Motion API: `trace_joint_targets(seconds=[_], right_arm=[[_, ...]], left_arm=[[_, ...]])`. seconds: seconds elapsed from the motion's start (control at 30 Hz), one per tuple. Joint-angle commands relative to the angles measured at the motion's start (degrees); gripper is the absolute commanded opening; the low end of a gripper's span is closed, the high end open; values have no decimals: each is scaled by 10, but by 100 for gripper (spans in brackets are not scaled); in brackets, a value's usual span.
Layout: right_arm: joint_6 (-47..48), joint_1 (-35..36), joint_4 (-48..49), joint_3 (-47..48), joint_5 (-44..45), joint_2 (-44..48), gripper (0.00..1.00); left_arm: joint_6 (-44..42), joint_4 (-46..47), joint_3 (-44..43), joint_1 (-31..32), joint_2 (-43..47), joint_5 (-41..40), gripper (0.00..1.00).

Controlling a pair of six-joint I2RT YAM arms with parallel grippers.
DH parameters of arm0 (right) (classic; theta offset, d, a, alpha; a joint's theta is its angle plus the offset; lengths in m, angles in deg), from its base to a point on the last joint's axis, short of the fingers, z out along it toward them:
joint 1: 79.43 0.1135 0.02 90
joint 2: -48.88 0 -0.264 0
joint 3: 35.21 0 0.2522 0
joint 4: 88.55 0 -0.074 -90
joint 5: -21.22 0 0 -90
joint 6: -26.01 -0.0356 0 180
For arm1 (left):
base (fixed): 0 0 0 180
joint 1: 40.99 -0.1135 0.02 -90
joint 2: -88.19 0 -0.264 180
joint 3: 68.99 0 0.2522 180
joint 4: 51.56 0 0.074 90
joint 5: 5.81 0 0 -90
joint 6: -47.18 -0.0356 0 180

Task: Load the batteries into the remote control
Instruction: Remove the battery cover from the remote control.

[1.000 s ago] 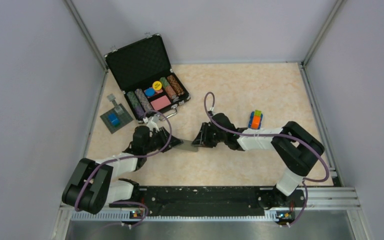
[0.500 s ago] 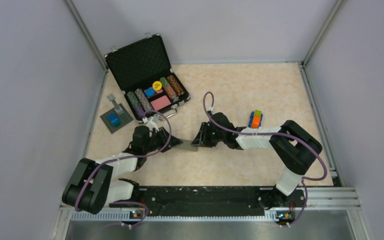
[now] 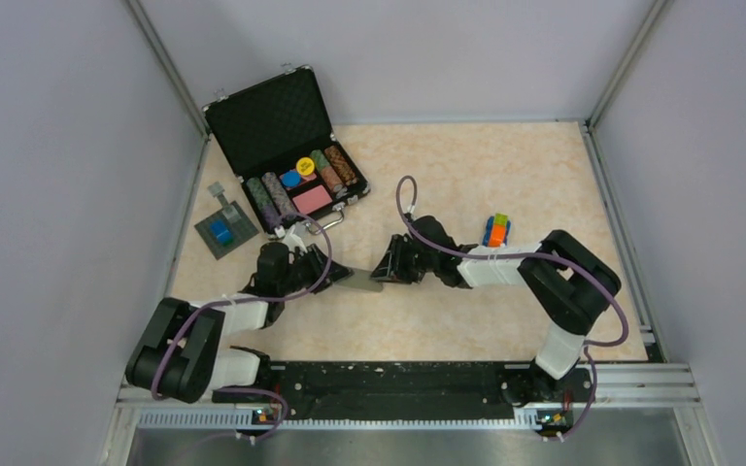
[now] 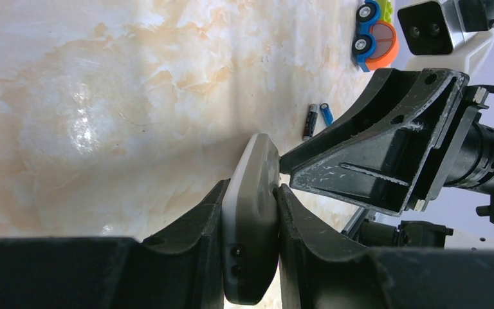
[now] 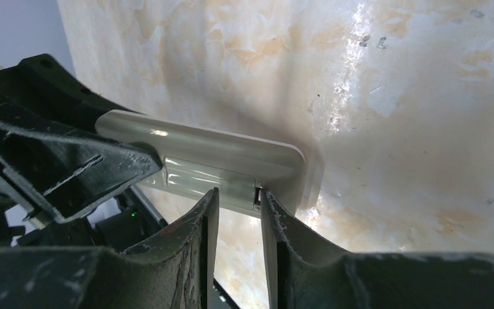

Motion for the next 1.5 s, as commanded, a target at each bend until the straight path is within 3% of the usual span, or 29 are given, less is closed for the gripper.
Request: trace_joint_targets(seconds=[0.0, 0.83, 1.47], right_arm=[[-24, 12, 90, -32, -43, -41, 30], [-108, 5, 435, -89, -145, -81, 30], [-112, 0, 522, -91, -124, -23, 31]], left_arm=[[-53, -62, 19, 12, -44, -29, 0], [-59, -69, 7, 12, -48, -31, 0], [-79, -138, -8, 12, -15, -93, 0]])
